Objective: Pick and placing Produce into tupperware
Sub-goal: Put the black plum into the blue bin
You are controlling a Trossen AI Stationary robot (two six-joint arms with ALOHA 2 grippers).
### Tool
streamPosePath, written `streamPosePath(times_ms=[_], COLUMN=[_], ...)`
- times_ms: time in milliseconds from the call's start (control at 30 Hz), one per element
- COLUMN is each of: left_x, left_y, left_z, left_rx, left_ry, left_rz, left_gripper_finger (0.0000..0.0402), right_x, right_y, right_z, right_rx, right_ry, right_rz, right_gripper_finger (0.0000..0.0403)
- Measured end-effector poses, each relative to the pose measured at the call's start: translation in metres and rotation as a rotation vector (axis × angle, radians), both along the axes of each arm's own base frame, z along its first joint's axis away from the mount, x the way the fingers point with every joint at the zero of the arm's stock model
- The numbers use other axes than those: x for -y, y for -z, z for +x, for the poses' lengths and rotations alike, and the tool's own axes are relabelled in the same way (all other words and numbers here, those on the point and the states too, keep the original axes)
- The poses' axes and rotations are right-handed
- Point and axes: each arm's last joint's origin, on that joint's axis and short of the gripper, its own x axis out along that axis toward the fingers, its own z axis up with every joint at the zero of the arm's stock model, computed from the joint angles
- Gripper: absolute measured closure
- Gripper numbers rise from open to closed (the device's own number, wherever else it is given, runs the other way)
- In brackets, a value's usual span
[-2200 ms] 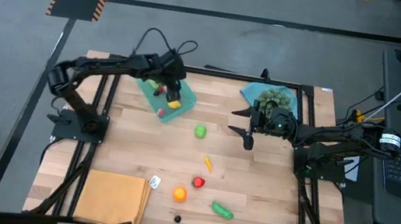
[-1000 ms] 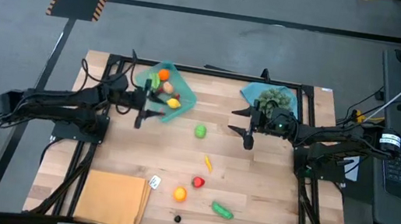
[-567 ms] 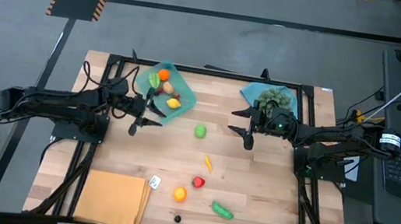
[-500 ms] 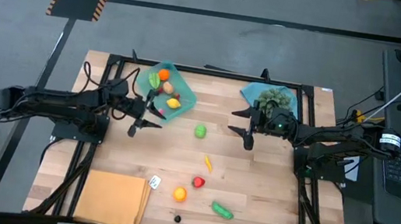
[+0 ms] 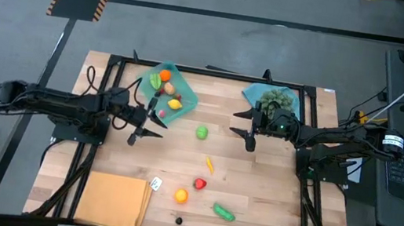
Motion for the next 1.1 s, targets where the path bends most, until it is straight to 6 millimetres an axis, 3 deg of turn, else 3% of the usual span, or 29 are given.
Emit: streamPosePath(times_ms=[333,567,900,1100], left_x=[0.022,0.039,0.058,0.076], left_y=[0.017,0.026,0.014,-0.004], left_z=[0.021,0.026,0.029,0.035], left_rx=[-0.054,-0.097,-0.063,-0.168], left_ry=[0.048,0.050,0.055,0.027], left_rz=[0.017,0.044,0.040,0.094], left_gripper_finger=[0.0262,0.0270,0.0281,0.0287], right_x=[0.000,-0.001,-0.001,-0.001], right_y=[0.006,0.009,0.010,0.010], right_z=[-0.002,-0.002,-0.002,-0.002], right_rx=[-0.059,-0.091,-0.088,-0.089], right_ry=[0.012,0.014,0.020,0.020], right_rz=[0.067,0.081,0.104,0.103], right_gripper_finger=[0.0123,0.0123,0.0123,0.0123])
